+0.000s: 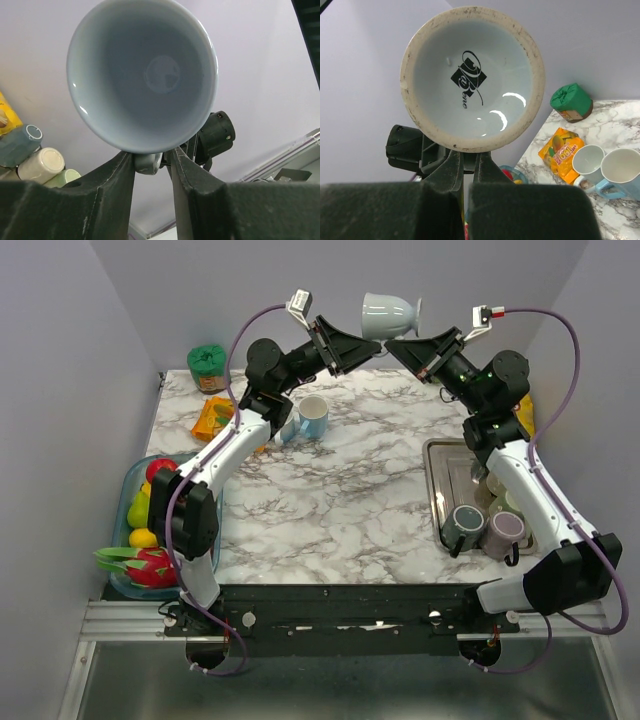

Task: Turn the mug right side up

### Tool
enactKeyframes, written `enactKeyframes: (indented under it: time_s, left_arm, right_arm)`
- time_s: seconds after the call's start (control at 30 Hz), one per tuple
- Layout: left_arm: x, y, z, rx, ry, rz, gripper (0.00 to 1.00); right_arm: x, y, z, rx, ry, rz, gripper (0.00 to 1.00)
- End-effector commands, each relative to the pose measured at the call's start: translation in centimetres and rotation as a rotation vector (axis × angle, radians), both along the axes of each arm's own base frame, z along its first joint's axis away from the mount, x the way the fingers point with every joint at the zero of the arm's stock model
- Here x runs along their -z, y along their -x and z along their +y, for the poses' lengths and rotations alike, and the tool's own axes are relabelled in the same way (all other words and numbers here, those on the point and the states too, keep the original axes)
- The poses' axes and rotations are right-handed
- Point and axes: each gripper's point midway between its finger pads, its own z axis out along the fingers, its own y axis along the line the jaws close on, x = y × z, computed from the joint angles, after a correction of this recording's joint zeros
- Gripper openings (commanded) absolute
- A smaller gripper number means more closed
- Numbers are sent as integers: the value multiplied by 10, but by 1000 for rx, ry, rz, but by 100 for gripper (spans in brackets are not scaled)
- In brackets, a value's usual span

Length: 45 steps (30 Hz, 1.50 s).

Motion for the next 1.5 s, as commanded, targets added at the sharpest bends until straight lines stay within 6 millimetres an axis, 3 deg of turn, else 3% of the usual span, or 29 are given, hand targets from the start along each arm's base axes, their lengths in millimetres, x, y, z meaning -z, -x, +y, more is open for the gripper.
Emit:
enactKeyframes:
  time_s: [0.0, 0.3, 0.43, 0.57, 0.67, 0.7, 0.8, 0.9, 0.93, 0.97, 1.17, 1.47]
  left_arm:
    - [-15, -3, 0, -19, 37, -23, 38]
    - [-15, -7, -2, -20, 41, -16, 25]
    - [-9, -11, -1, -22, 33, 11, 0]
    - [2, -18, 1, -35, 23, 39, 0]
    - [9, -22, 5, -62, 0, 37, 0]
    - [12, -24, 6, -72, -15, 39, 0]
    - [27, -36, 11, -143, -101, 49, 0]
    - [49, -51, 17, -238, -239, 43, 0]
    - [68, -55, 19, -255, -309, 90, 0]
    - [68, -62, 23, -302, -339, 84, 0]
    - [122, -80, 35, -394, -589, 60, 0]
    - [179, -82, 22, -418, -843, -10, 0]
  right_arm:
    - [-18, 15, 7, -42, -11, -108, 1]
    - [7, 15, 18, -51, 48, -72, 1]
    - [20, 12, 17, -33, 79, -38, 1]
    - [36, 3, 13, 15, 126, 27, 1]
    - [51, -7, 4, 83, 189, 77, 21]
    - [57, -10, 3, 99, 207, 93, 34]
    - [77, -20, -6, 156, 281, 155, 51]
    - [98, -23, -17, 216, 346, 215, 61]
    - [105, -23, -21, 234, 364, 229, 62]
    - [112, -21, -25, 249, 382, 254, 63]
    - [144, -17, -53, 360, 469, 354, 66]
    - [175, -7, -93, 503, 571, 493, 68]
